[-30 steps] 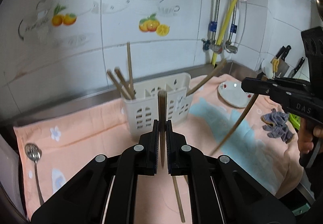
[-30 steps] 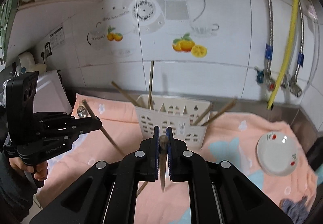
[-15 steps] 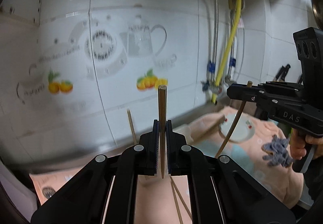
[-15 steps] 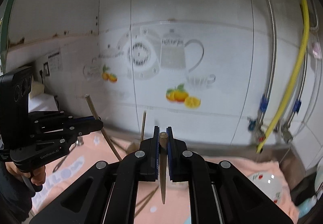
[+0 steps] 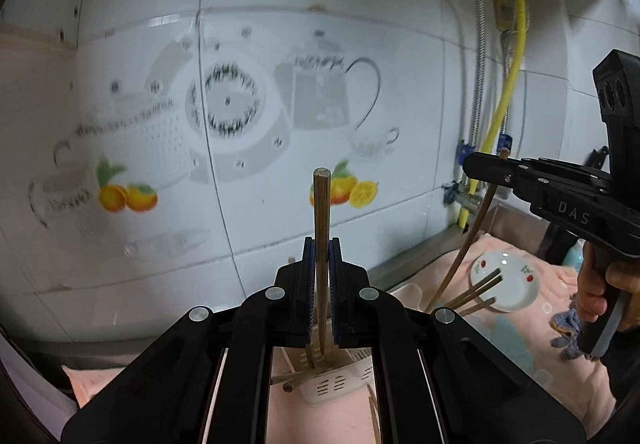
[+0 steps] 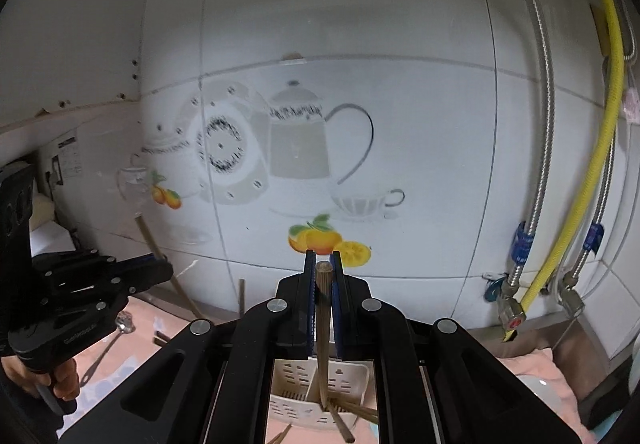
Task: Organize utensils
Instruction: 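Lift both held chopsticks upright above the beige holder, then open the left tool to drop its chopstick into the holder while the right tool releases its own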
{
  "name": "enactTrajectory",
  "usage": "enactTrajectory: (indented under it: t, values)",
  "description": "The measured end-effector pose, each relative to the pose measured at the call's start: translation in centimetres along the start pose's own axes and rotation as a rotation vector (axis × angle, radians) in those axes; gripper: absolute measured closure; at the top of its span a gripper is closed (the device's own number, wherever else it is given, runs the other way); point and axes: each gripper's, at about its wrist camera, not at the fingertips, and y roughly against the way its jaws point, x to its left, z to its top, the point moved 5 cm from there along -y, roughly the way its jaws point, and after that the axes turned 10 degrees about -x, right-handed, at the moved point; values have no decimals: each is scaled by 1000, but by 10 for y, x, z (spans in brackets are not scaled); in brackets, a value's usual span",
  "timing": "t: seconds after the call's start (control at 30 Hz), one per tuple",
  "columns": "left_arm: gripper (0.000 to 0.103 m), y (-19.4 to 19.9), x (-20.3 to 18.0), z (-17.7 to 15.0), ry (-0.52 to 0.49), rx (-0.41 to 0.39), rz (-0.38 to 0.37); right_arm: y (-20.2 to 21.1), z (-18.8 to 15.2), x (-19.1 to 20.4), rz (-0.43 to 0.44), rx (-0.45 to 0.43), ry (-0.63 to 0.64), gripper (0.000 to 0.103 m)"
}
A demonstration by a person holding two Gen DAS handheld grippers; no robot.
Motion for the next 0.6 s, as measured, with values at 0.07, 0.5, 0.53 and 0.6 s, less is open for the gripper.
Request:
enactTrajectory:
  t: [0.07,0.5,0.53,0.6]
  values:
    - [98,-6,4,-9,16,13,2,-10,-10,-4,0,20,-14,96]
    - [97,-22,11,-44,68,91,-35,-36,-55,-7,3,132,-34,96]
    - [97,-22,11,-45,70,90,-36,-38,-59,-7,2,142,-35,96]
    - [96,-21,10,-46,69,91,-32,-39,-64,-8,-1,153,-40,96]
